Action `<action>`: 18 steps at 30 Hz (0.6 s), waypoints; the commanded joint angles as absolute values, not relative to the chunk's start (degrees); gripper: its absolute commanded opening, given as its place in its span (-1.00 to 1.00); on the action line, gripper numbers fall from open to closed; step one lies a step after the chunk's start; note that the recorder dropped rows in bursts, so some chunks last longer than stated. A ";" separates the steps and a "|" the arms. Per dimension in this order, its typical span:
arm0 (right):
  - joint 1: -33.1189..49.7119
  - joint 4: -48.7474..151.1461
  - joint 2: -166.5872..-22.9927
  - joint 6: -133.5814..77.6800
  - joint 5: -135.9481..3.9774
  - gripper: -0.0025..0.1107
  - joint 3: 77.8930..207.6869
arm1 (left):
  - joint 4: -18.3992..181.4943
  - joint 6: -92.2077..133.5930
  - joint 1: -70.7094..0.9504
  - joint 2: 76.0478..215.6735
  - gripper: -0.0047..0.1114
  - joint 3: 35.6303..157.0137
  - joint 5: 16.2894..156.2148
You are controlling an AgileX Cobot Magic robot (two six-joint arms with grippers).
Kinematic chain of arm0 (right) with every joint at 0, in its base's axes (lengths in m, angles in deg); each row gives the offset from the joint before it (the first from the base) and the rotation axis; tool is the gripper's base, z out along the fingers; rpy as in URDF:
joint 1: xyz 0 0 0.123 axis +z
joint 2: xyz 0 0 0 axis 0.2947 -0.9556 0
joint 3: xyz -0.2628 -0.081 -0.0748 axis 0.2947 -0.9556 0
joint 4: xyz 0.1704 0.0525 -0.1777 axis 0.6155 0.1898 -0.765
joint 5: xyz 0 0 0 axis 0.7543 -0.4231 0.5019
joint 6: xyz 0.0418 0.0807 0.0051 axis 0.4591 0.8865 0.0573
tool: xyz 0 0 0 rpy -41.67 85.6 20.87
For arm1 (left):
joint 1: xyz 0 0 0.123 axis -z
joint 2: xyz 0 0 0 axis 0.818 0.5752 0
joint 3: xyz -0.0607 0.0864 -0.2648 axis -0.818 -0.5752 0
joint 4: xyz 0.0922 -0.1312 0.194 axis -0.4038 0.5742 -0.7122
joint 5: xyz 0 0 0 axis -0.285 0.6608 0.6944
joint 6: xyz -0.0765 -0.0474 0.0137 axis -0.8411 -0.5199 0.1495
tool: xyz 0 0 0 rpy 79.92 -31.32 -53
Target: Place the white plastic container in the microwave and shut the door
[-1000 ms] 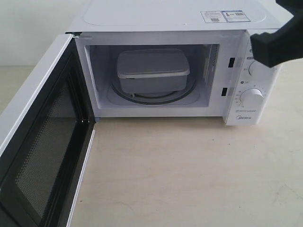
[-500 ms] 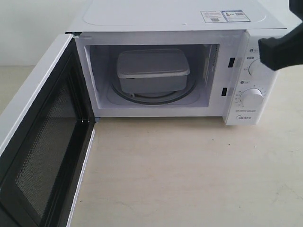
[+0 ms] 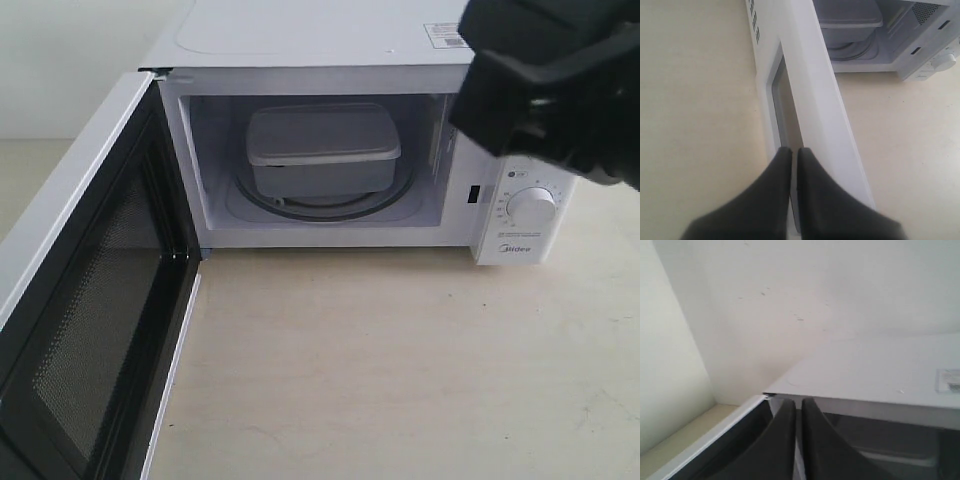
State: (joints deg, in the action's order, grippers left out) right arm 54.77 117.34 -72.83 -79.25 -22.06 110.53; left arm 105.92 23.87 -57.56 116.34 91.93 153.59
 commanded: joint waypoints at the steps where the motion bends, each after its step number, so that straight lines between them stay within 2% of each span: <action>1: 50.87 103.55 -72.79 -80.29 -37.81 -0.91 113.99 | 106.56 24.45 -57.69 116.48 -0.84 92.29 153.59; 2: 47.59 96.73 -72.79 -76.67 -48.82 -0.91 117.19 | 106.56 24.45 -57.69 116.48 -0.84 92.29 153.59; 5: 39.59 91.92 -72.62 -64.46 -59.37 -0.91 120.31 | 106.56 24.45 -57.69 116.48 -0.84 92.29 153.59; 6: 33.17 91.92 -72.13 -60.79 -65.68 -0.91 120.32 | 106.56 24.45 -57.69 116.48 -0.84 92.29 153.50; 7: 30.40 91.77 -72.13 -59.78 -70.23 -0.91 120.56 | 106.56 24.45 -57.69 116.48 -0.84 92.29 153.50; 8: 23.02 89.63 -72.25 -58.26 -81.42 -0.91 121.09 | 106.56 24.45 -57.69 116.48 -0.84 92.29 153.50; 9: 19.32 87.17 -72.25 -56.64 -86.87 -0.91 121.50 | 106.56 24.45 -57.69 116.48 -0.84 92.29 153.50; 11: 7.76 75.82 -72.25 -49.47 -104.44 -0.91 124.77 | 106.56 24.45 -57.69 116.48 -0.84 92.29 153.50; 13: 1.51 68.38 -72.25 -43.35 -116.80 -0.91 129.20 | 106.56 24.45 -57.69 116.48 -0.84 92.29 153.50; 18: 0.56 62.48 -72.02 -38.09 -121.31 -0.91 132.06 | 106.56 24.45 -57.69 116.48 -0.84 92.29 153.50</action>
